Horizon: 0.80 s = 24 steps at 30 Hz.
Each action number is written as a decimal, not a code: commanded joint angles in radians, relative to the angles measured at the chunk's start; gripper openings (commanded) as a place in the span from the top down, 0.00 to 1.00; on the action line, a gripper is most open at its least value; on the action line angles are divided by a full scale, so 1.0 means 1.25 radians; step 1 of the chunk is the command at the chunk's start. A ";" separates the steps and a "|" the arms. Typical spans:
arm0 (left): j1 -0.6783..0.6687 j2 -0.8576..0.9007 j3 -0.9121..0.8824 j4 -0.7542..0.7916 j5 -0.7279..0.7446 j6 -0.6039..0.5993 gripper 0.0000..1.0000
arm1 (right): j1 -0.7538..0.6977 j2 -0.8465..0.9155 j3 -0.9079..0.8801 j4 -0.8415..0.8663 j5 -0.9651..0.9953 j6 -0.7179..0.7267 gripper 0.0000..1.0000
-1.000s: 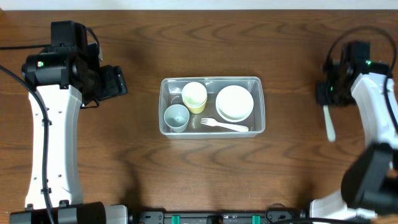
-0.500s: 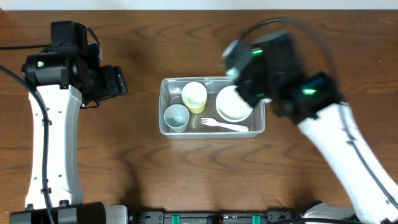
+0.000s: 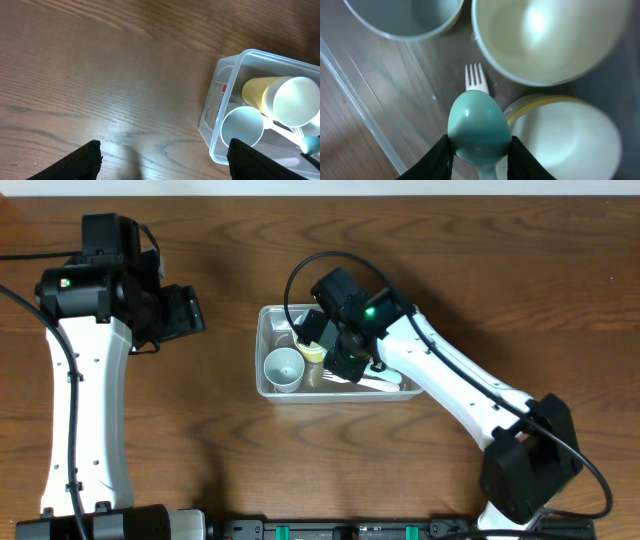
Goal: Pack container
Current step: 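Place the teal spoon into the container beside the fork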
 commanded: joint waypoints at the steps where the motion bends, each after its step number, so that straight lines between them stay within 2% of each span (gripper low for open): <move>1: 0.002 0.001 -0.005 -0.003 -0.001 -0.007 0.19 | 0.006 0.002 -0.001 -0.013 0.002 -0.023 0.97; 2: 0.003 0.001 -0.005 -0.003 -0.002 -0.007 0.19 | 0.006 0.002 -0.001 -0.015 0.002 -0.023 0.92; 5: 0.003 0.001 -0.005 -0.003 -0.002 -0.007 0.19 | 0.006 0.002 -0.001 -0.027 0.002 -0.023 0.68; 7: 0.003 0.001 -0.005 -0.003 -0.002 -0.007 0.19 | 0.006 0.002 -0.001 -0.028 0.002 -0.022 0.60; 13: 0.003 0.001 -0.005 -0.003 -0.002 -0.007 0.19 | -0.002 -0.014 -0.001 -0.009 0.022 0.010 0.55; 17: 0.002 0.001 -0.005 -0.003 -0.002 -0.006 0.19 | -0.018 -0.045 0.000 0.010 0.045 0.046 0.54; 24: 0.002 0.001 -0.005 0.014 -0.001 0.008 0.19 | -0.133 -0.165 0.000 0.107 0.109 0.239 0.53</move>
